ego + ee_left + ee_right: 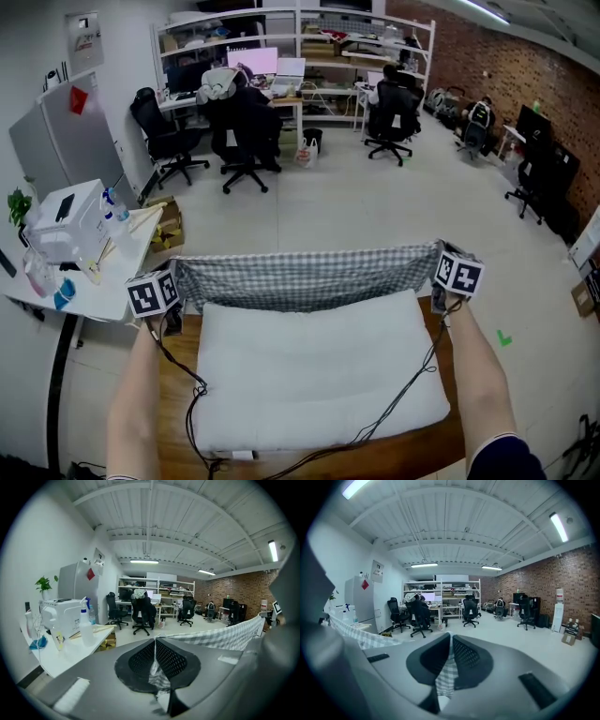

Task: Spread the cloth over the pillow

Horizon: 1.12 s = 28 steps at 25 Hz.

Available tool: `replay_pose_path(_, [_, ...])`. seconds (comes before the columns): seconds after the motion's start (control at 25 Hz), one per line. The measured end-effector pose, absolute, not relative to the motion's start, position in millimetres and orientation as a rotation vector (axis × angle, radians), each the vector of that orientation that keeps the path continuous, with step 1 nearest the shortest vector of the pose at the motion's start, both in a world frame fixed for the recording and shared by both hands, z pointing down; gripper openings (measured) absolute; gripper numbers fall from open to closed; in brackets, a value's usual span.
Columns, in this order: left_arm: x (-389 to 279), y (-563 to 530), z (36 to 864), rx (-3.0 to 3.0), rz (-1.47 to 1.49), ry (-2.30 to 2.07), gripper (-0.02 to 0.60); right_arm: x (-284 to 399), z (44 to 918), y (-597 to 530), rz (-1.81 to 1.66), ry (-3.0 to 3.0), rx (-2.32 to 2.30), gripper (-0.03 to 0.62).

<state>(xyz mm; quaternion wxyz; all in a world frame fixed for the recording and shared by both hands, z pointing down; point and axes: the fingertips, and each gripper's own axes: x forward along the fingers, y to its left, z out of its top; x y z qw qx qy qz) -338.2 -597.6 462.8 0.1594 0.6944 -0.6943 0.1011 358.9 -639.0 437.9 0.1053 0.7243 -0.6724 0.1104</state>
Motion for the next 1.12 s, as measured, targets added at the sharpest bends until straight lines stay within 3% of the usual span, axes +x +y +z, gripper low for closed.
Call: replay_pose_path(1.12, [-327,-396,454,1.977,0.202,-2.0,0.015,373,408,-450,0.234,-2.124,2.085,0.025])
